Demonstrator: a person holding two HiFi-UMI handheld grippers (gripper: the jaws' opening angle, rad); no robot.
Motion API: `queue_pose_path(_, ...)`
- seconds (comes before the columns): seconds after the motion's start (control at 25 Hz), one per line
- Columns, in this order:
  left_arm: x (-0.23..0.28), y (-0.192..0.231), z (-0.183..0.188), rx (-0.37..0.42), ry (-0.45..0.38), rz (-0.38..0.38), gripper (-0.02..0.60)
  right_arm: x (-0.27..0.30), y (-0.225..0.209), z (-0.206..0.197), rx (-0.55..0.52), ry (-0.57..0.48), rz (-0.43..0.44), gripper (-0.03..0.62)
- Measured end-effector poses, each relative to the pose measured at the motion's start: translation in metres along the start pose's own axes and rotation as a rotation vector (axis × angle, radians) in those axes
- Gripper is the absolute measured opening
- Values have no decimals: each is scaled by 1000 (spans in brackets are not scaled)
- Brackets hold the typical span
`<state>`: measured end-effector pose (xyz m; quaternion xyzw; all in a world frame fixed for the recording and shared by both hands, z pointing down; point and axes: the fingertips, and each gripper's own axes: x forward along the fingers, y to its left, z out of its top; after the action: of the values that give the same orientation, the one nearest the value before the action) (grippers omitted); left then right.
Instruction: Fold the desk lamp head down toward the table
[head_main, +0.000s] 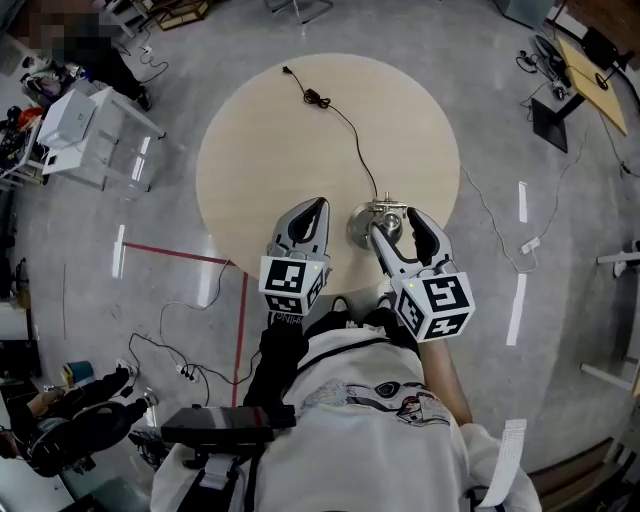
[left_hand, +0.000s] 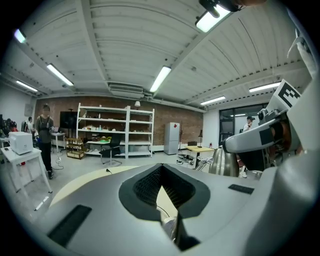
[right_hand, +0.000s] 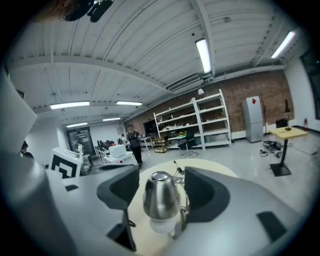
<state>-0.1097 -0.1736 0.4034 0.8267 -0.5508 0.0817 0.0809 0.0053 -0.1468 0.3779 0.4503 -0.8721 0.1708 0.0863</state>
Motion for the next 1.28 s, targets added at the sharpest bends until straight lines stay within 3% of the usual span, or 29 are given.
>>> queue_pose_path(0.2, -2, 0, -5, -17, 13, -16, 2, 13, 3, -13, -93, 104, -117, 264)
queue_pose_path(0.32, -3, 1, -9, -21, 22, -21, 3, 16, 2, -15, -139, 114, -169, 262)
queue_pose_path(1.28, -8, 4, -24, -16, 59, -57, 2, 7, 7, -26, -139, 87, -187, 261)
